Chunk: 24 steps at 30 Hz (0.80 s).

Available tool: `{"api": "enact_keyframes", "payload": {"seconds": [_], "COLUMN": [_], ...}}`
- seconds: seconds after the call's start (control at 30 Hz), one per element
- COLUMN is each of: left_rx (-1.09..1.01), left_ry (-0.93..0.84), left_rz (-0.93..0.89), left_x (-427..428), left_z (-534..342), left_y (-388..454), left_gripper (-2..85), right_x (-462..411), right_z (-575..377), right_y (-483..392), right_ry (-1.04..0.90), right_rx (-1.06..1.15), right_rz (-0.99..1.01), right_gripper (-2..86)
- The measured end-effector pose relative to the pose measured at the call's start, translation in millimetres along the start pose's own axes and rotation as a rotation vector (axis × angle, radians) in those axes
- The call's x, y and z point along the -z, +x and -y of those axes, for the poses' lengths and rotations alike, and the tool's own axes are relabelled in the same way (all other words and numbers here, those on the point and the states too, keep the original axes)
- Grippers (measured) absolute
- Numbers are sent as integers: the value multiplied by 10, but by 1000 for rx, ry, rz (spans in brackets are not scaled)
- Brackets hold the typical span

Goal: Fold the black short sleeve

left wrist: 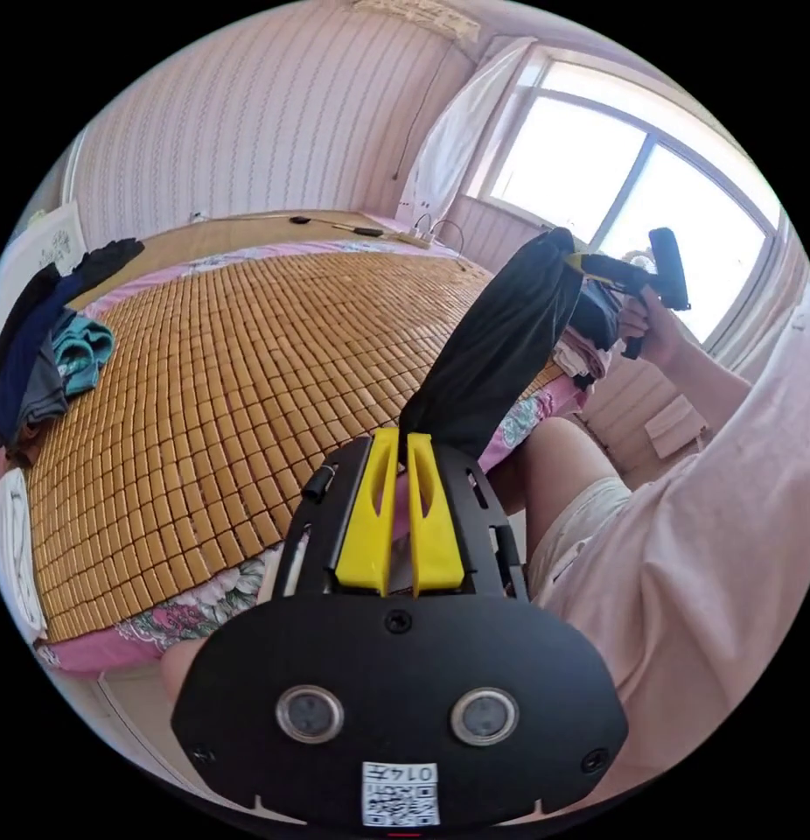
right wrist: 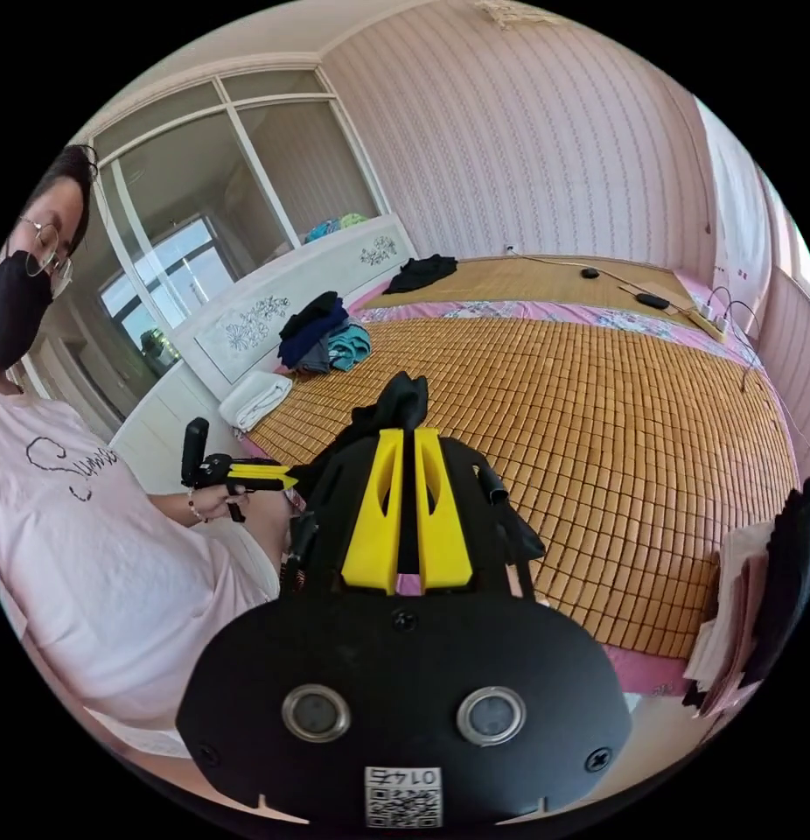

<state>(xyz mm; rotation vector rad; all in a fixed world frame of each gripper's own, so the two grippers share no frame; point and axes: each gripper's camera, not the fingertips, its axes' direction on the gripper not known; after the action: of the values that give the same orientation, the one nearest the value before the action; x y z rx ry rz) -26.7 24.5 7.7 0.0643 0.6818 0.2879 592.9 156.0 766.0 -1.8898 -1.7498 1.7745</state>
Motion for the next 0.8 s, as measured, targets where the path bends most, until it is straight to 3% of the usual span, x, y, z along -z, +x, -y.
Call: {"api": "enact_keyframes", "payload": {"seconds": [0.27, 0.47, 0.53, 0.67, 0.8], "left_rx": [-369, -559, -532, -267, -298], "left_ry": [109, 186, 187, 9, 4], "left_rz": [-269, -450, -444, -389, -322], "left_x": [96, -700, -1117, -2162, -2164], "left_z": [1325, 2842, 3434, 4423, 4217], "left_y": [1345, 2504, 2866, 3163, 2932], "left_gripper": [-10, -7, -3, 45, 54], "right_x": [1983, 3257, 3524, 3649, 3331], "right_z": [-604, 16, 415, 884, 471], "right_y": [276, 926, 1521, 2984, 3050], "right_ry": [306, 177, 93, -27, 26], "right_rx": [-136, -163, -262, -601, -609], "right_rz": [-274, -655, -699, -894, -883], "right_gripper": [11, 17, 23, 61, 66]}}
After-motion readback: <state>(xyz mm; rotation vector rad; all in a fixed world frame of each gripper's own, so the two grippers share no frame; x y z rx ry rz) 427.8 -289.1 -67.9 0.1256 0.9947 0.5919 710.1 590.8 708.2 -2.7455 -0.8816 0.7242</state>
